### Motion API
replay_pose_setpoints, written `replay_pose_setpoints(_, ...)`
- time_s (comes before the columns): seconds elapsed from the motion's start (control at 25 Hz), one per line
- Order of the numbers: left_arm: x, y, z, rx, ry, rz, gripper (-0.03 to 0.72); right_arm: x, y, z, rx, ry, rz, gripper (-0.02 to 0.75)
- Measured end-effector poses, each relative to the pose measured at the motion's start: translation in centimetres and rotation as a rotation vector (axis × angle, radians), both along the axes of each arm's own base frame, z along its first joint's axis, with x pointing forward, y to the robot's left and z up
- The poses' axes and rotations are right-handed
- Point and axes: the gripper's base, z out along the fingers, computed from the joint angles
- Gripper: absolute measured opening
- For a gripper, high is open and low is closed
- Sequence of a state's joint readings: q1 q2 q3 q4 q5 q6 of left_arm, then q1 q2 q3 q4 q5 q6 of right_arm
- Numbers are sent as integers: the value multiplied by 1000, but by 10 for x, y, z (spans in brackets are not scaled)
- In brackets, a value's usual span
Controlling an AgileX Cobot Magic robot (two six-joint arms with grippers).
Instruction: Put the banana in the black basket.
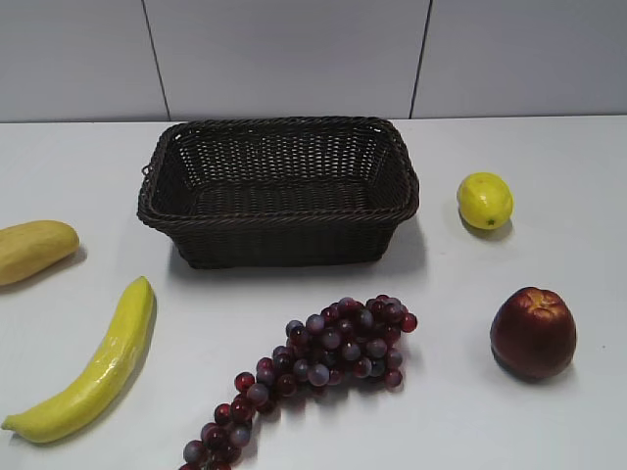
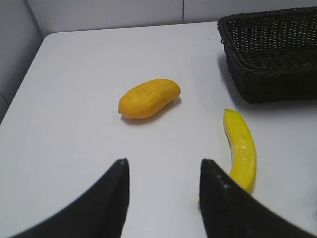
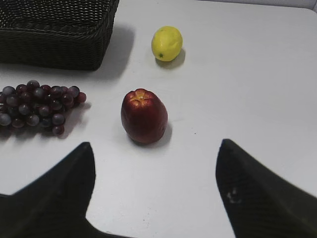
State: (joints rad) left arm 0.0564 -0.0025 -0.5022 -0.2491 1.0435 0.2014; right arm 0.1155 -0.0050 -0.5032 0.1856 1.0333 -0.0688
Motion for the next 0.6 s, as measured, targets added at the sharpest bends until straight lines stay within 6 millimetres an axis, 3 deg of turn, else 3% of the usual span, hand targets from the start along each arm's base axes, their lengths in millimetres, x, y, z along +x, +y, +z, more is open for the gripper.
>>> replay_pose_setpoints(0.6, 0, 0, 0, 0, -3, 0, 434, 0, 0, 0, 0, 0, 0, 571)
